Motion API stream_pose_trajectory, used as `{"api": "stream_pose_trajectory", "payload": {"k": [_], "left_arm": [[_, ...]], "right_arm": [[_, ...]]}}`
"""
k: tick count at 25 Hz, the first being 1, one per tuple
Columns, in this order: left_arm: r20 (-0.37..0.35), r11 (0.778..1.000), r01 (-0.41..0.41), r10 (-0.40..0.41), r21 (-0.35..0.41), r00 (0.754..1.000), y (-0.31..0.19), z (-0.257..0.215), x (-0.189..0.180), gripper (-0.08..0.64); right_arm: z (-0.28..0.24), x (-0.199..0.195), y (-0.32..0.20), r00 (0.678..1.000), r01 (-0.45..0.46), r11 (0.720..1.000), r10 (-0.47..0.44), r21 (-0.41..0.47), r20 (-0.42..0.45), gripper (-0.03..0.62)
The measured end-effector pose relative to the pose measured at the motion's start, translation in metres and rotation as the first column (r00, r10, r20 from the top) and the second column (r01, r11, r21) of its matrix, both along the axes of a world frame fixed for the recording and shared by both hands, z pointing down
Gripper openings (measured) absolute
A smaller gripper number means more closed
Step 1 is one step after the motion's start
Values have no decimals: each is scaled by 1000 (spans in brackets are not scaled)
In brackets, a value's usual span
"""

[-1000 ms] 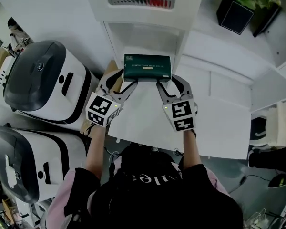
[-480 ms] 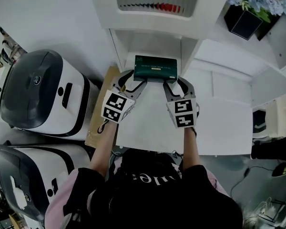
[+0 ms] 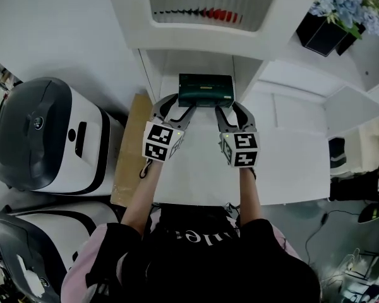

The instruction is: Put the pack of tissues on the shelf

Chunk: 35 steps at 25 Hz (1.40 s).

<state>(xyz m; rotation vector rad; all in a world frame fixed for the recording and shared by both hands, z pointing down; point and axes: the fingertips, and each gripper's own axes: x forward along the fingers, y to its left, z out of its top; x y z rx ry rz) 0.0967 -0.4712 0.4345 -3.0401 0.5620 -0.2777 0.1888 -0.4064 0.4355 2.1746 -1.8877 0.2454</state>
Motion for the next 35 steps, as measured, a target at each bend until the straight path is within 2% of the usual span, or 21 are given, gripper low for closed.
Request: {"api": "stream_pose_trajectory", "payload": {"k": [2, 8, 19, 24, 27, 35], "left_arm": [[9, 1000, 2, -2, 6, 1000, -3, 0, 6, 244], [36, 999, 31, -31, -10, 999, -12, 1, 24, 229], [85, 994, 103, -99, -46, 991, -28, -1, 57, 229], [119, 990, 130, -124, -48, 985, -37, 8, 63, 229], [133, 993, 117, -111, -35, 985, -34, 10, 65, 229], [78, 994, 106, -104, -19, 992, -14, -1, 40, 232]], "right_arm": [[0, 2, 2, 999, -8, 999, 7, 31, 54, 213], [13, 4, 21, 1000, -14, 999, 13, -40, -9, 213], [50, 14, 83, 996, -51, 993, 59, -107, 69, 213], [56, 12, 93, 995, -48, 992, 58, -118, 83, 213], [54, 9, 94, 995, -34, 993, 44, -111, 86, 213], [39, -3, 102, 996, 21, 997, -15, -70, 88, 213]]}}
